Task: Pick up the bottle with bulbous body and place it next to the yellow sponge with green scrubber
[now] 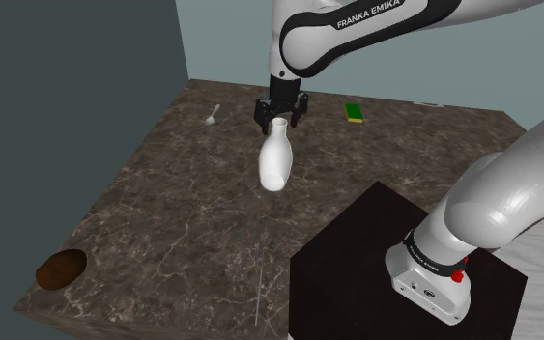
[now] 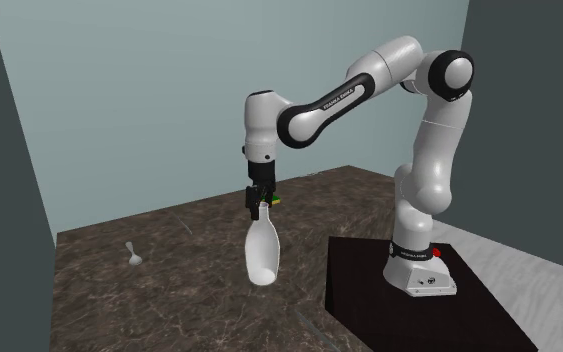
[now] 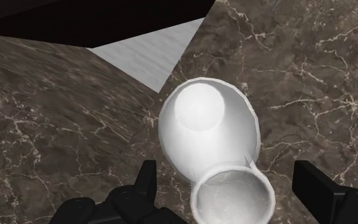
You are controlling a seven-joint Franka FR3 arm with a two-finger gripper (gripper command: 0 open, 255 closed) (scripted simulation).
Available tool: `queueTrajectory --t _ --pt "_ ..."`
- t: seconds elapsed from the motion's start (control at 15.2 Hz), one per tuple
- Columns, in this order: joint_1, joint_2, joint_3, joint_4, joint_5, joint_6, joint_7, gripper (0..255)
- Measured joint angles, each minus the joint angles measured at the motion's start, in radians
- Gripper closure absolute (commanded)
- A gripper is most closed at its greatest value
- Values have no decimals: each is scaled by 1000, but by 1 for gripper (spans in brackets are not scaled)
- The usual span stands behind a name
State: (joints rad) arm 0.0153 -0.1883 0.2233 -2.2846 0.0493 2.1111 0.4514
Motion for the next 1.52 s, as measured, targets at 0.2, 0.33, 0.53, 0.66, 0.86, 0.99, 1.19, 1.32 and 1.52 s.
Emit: queueTrajectory --t 0.2,0.33,0.53,0.66,0.86,0.99,1.19,1.32,1.52 --pt "0 0 0 -1 0 2 0 0" --pt "0 0 0 -1 0 2 0 255" --pt "0 0 0 -1 0 1 0 255" --pt "0 0 0 -1 0 1 0 255" --pt "0 0 0 -1 0 2 0 255" --pt "0 -2 0 2 0 -4 -1 255" --pt "0 -16 -3 25 2 -40 -3 255" --pt "0 -24 -4 43 3 -67 -3 255" --pt "-1 -35 -6 74 4 -108 -5 255"
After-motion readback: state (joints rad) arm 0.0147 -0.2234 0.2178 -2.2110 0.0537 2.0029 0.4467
